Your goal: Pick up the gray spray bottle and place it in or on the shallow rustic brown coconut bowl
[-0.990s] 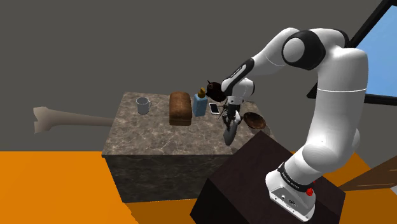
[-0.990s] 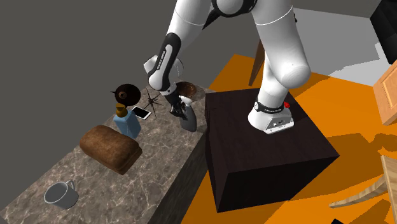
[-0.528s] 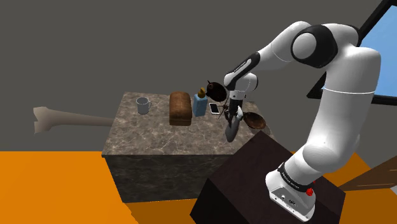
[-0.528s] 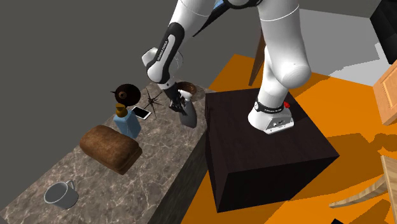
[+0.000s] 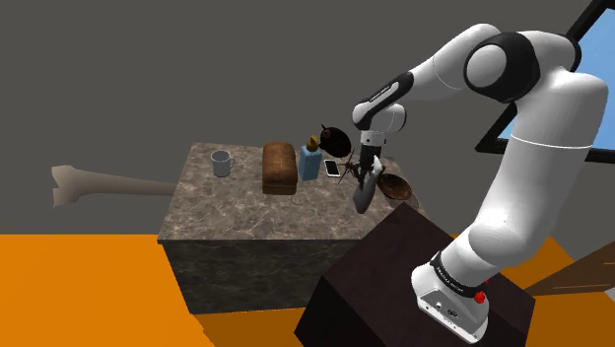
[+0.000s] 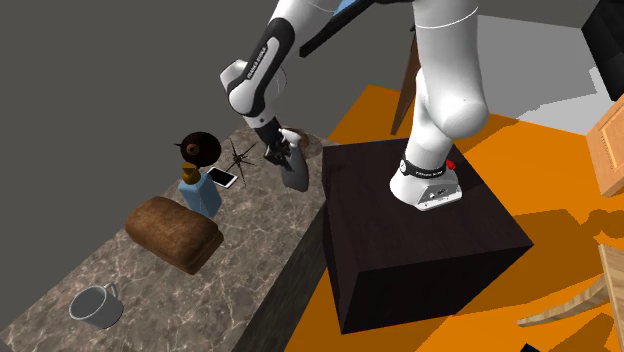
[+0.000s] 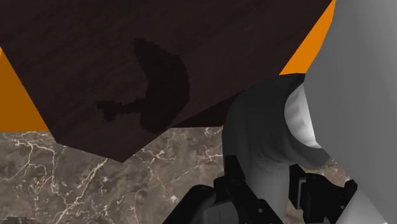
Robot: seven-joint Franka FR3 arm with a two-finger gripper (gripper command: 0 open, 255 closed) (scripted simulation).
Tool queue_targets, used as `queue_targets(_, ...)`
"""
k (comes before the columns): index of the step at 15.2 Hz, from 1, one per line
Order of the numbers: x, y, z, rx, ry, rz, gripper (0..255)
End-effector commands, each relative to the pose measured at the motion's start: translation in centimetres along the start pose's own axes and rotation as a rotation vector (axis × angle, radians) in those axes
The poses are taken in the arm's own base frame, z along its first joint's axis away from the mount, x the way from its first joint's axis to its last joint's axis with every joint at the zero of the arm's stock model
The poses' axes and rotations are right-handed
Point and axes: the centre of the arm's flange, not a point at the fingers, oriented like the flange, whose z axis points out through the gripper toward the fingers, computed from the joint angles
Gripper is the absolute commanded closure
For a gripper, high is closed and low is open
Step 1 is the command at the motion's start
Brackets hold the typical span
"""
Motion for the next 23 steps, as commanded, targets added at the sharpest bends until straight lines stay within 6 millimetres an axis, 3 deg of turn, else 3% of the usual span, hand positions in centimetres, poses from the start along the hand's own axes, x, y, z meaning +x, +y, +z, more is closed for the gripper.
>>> queue_targets(1, 1.1, 2.0, -0.7, 0.0, 0.0, 0.0, 255)
queue_targets(23, 15.9, 25.7, -8.9, 0.0, 0.0, 0.0, 255)
